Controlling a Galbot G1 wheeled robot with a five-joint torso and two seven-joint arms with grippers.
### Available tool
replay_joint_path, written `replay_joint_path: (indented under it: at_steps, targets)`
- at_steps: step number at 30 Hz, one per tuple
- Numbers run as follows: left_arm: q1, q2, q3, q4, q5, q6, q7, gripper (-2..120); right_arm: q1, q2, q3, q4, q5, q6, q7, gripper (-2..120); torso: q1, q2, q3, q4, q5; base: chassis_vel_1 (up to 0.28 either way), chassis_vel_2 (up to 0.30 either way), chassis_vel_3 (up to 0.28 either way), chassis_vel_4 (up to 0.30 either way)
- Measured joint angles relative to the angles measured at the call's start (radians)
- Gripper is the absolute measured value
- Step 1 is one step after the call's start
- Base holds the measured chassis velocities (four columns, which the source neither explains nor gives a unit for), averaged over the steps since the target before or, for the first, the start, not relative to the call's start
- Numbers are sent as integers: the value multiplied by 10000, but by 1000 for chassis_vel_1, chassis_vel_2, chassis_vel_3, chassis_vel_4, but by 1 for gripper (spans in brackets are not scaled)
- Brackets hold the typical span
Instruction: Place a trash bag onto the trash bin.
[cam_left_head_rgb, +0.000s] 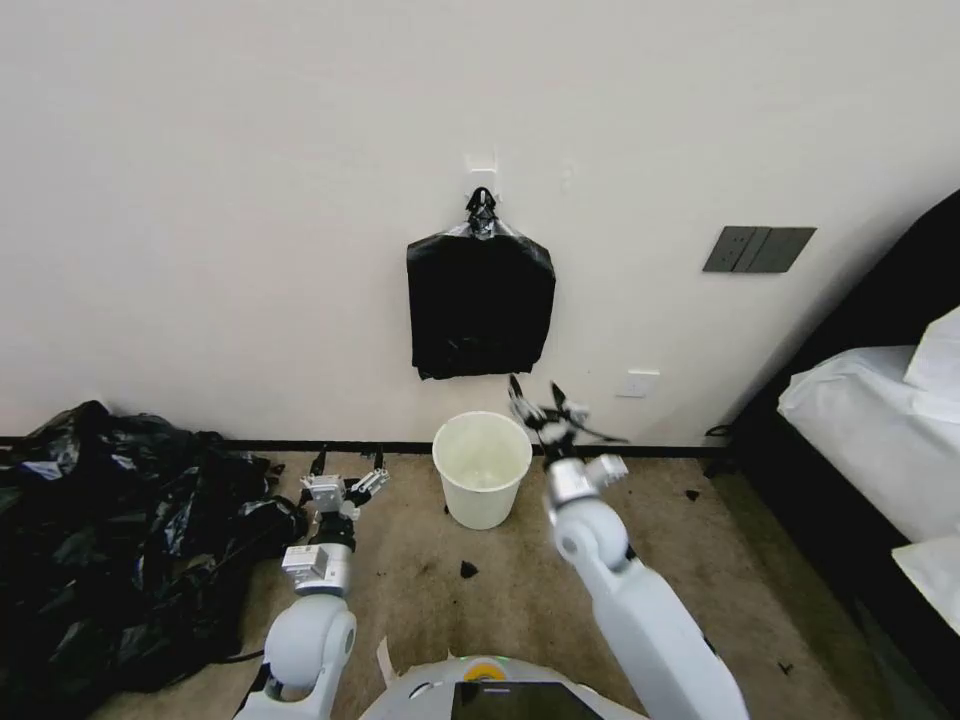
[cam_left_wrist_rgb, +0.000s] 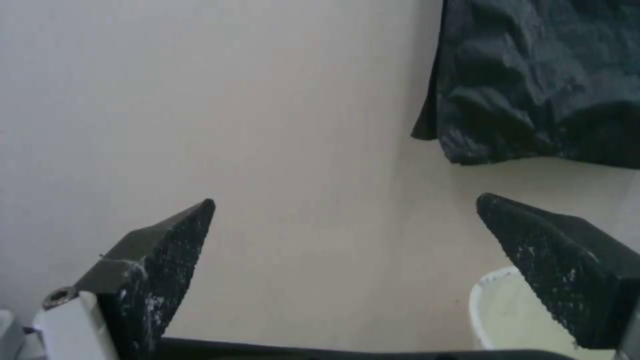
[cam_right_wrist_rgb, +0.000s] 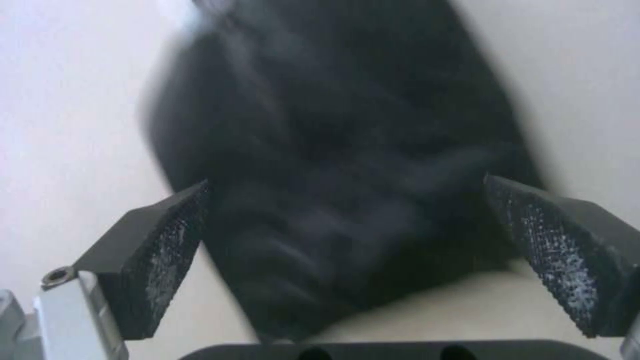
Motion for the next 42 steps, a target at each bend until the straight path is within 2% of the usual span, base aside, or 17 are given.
replay_joint_path:
  at_steps: [2,3,7,8,10,11,14,17,19,29,34,37,38,40,41,42]
  targets:
    - [151,-21,-32,-48,196,-92,-2,100,1087,349,-170,-514,936,431,-483,100,0,0,0,1,-1,0,0,0,0]
    - [151,-21,-32,-48,196,-92,-2,100,1087,349,-170,-514,936,431,-483,100,0,0,0,1,-1,0,0,0,0]
    - [304,-40,-137,-80,413,-193,-32,100,2585,874,-153,-1198,2892,567,-784,100,0,0,1,1,0,0,0,0,0]
    - [304,-40,-137,-80,413,-193,-32,100,2585,874,-153,-1198,2892,567,-784,100,0,0,1,1,0,0,0,0,0]
    - [331,-44,-177,-76,477,-209,-128,100,3234,1119,-99,-1554,3899,403,-796,100,0,0,1,-1,1,0,0,0,0]
    - [331,-44,-177,-76,477,-209,-128,100,3234,1119,-99,-1554,3899,403,-796,100,0,0,1,-1,1,0,0,0,0]
    - [343,-76,-176,-38,611,-211,-346,100,4083,1427,-123,-1977,5029,-145,-597,100,1,0,1,-1,0,0,0,0,0]
    - [334,-85,-172,-24,647,-211,-408,100,4324,1542,-134,-2098,5239,-308,-563,100,0,0,1,0,0,0,0,0,0]
    - [322,-82,-171,-17,685,-211,-491,100,4879,1950,-102,-2457,5644,-670,-391,100,0,0,1,-1,1,0,0,0,0]
    - [302,-37,-263,149,678,-214,-780,100,5707,2919,188,-3654,5564,-753,-325,100,0,0,1,0,0,0,0,0,0]
    - [302,3,-322,168,650,-215,-899,100,5745,2958,348,-3838,5362,-720,-406,88,1,0,1,-1,1,0,0,0,0]
    - [308,33,-335,174,649,-197,-954,100,5778,2959,488,-3967,5268,-664,-485,71,0,0,1,-2,2,0,0,0,0]
    - [308,33,-335,174,649,-197,-954,100,5778,2959,488,-3967,5268,-664,-485,71,0,0,1,-2,2,0,0,0,0]
    - [296,29,-330,219,649,-191,-973,100,5836,2960,516,-4045,5205,-628,-526,61,0,0,0,-1,2,0,0,0,0]
    - [296,29,-330,219,649,-191,-973,100,5836,2960,516,-4045,5205,-628,-526,61,0,0,0,-1,2,0,0,0,0]
    - [284,19,-317,243,651,-190,-982,100,5866,2961,517,-4061,5195,-609,-536,56,0,0,0,0,2,0,0,0,0]
